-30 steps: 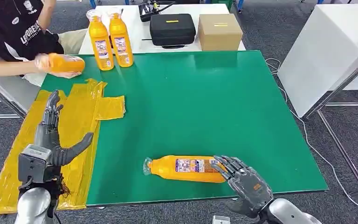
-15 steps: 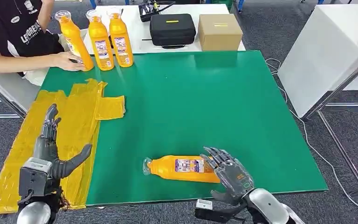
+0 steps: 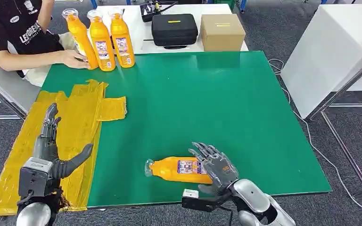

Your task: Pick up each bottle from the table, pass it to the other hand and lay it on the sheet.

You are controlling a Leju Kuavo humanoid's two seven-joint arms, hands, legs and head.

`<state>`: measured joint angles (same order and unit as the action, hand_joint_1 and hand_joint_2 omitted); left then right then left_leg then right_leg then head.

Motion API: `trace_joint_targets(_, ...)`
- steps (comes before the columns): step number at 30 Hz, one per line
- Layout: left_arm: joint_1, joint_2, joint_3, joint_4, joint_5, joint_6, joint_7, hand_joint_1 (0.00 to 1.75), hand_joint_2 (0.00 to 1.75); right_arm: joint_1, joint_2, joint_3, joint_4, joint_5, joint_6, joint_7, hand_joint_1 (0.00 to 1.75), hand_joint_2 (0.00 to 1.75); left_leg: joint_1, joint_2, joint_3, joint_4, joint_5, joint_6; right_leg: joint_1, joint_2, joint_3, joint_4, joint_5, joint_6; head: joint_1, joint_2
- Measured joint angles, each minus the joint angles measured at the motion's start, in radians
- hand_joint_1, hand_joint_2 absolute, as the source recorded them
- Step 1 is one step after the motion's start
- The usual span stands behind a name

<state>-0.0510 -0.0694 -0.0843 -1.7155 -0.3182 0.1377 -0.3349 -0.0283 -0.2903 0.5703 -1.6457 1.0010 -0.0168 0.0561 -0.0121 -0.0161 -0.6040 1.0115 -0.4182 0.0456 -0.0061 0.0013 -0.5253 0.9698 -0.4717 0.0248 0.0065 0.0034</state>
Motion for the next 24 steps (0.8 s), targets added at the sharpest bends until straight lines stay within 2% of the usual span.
trace_joint_targets(17,-0.009,0.000,-0.007,0.000,0.004,-0.011,0.027,0.00,1.75,0.002,-0.001,-0.008,0.131,0.035,0.038,0.094,0.00,1.75,0.000,0.001,0.001,0.000,0.000,0.000,0.000,0.000,0.000,0.000,0.000,0.000,0.000,0.000)
trace_joint_targets(21,-0.013,0.000,-0.011,0.000,0.005,-0.013,0.028,0.00,1.75,0.023,0.002,-0.029,0.133,0.040,0.038,0.111,0.00,1.75,0.000,0.000,0.004,0.000,-0.002,-0.001,0.000,0.000,-0.007,-0.001,-0.001,0.000,0.000,0.000)
trace_joint_targets(22,-0.014,0.000,-0.014,0.000,0.005,-0.013,0.028,0.00,1.75,0.025,0.004,-0.031,0.133,0.042,0.038,0.113,0.30,1.75,0.000,0.001,0.004,0.000,-0.002,-0.001,0.000,0.000,-0.007,-0.001,-0.001,0.000,0.000,0.000)
trace_joint_targets(23,-0.014,0.000,-0.015,0.000,0.005,-0.013,0.028,0.00,1.75,0.027,0.004,-0.032,0.133,0.044,0.038,0.115,1.52,1.75,0.000,0.001,0.005,0.000,-0.002,-0.001,0.000,0.000,-0.007,-0.001,-0.001,0.000,0.000,0.000)
trace_joint_targets(24,-0.015,0.000,-0.016,0.001,0.005,-0.013,0.028,0.00,1.75,0.029,0.004,-0.035,0.133,0.043,0.038,0.115,1.71,1.75,0.000,0.000,0.005,0.000,-0.002,-0.001,0.000,0.000,-0.006,-0.001,-0.001,0.000,0.000,0.000)
